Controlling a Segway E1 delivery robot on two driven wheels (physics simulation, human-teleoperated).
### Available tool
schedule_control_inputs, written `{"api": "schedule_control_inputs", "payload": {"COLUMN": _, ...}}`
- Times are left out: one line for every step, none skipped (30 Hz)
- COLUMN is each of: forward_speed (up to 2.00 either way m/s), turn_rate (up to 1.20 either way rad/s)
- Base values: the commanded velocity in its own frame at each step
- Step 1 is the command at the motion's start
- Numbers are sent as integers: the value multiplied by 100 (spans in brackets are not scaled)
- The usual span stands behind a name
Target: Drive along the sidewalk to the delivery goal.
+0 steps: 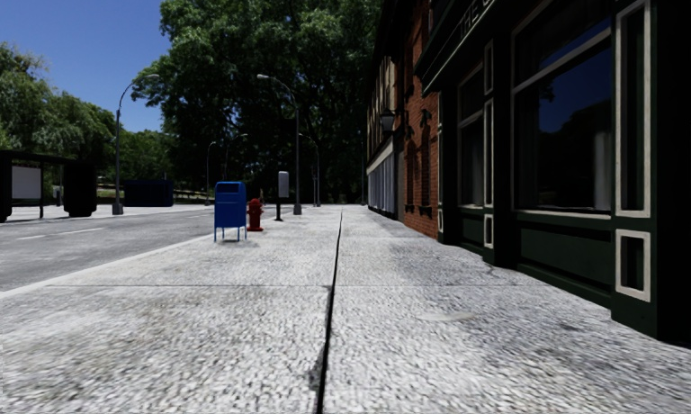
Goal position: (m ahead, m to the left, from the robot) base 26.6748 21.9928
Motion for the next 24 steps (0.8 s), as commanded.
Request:
{"api": "schedule_control_inputs", "payload": {"forward_speed": 200, "turn_rate": 0}}
{"api": "schedule_control_inputs", "payload": {"forward_speed": 200, "turn_rate": 0}}
{"api": "schedule_control_inputs", "payload": {"forward_speed": 200, "turn_rate": 0}}
{"api": "schedule_control_inputs", "payload": {"forward_speed": 200, "turn_rate": 0}}
{"api": "schedule_control_inputs", "payload": {"forward_speed": 200, "turn_rate": 0}}
{"api": "schedule_control_inputs", "payload": {"forward_speed": 200, "turn_rate": 0}}
{"api": "schedule_control_inputs", "payload": {"forward_speed": 200, "turn_rate": 0}}
{"api": "schedule_control_inputs", "payload": {"forward_speed": 200, "turn_rate": 0}}
{"api": "schedule_control_inputs", "payload": {"forward_speed": 200, "turn_rate": 0}}
{"api": "schedule_control_inputs", "payload": {"forward_speed": 200, "turn_rate": 0}}
{"api": "schedule_control_inputs", "payload": {"forward_speed": 200, "turn_rate": 0}}
{"api": "schedule_control_inputs", "payload": {"forward_speed": 200, "turn_rate": 0}}
{"api": "schedule_control_inputs", "payload": {"forward_speed": 200, "turn_rate": 0}}
{"api": "schedule_control_inputs", "payload": {"forward_speed": 200, "turn_rate": 0}}
{"api": "schedule_control_inputs", "payload": {"forward_speed": 200, "turn_rate": 0}}
{"api": "schedule_control_inputs", "payload": {"forward_speed": 200, "turn_rate": 0}}
{"api": "schedule_control_inputs", "payload": {"forward_speed": 200, "turn_rate": 0}}
{"api": "schedule_control_inputs", "payload": {"forward_speed": 200, "turn_rate": 0}}
{"api": "schedule_control_inputs", "payload": {"forward_speed": 200, "turn_rate": 0}}
{"api": "schedule_control_inputs", "payload": {"forward_speed": 200, "turn_rate": 0}}
{"api": "schedule_control_inputs", "payload": {"forward_speed": 200, "turn_rate": 0}}
{"api": "schedule_control_inputs", "payload": {"forward_speed": 200, "turn_rate": 0}}
{"api": "schedule_control_inputs", "payload": {"forward_speed": 200, "turn_rate": 0}}
{"api": "schedule_control_inputs", "payload": {"forward_speed": 200, "turn_rate": 0}}
